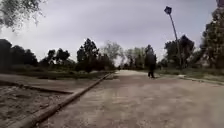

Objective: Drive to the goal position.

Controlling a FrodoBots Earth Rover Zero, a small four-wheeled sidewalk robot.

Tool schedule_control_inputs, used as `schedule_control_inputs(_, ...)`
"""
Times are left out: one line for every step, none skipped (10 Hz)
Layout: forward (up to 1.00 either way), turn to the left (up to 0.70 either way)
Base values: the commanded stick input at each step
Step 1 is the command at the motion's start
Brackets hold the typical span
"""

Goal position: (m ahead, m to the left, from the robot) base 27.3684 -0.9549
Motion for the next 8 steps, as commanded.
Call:
schedule_control_inputs(0.7,-0.35)
schedule_control_inputs(0.7,-0.35)
schedule_control_inputs(0.7,-0.1)
schedule_control_inputs(0.7,0.0)
schedule_control_inputs(0.7,0.0)
schedule_control_inputs(0.7,0.0)
schedule_control_inputs(0.7,0.0)
schedule_control_inputs(0.7,0.0)
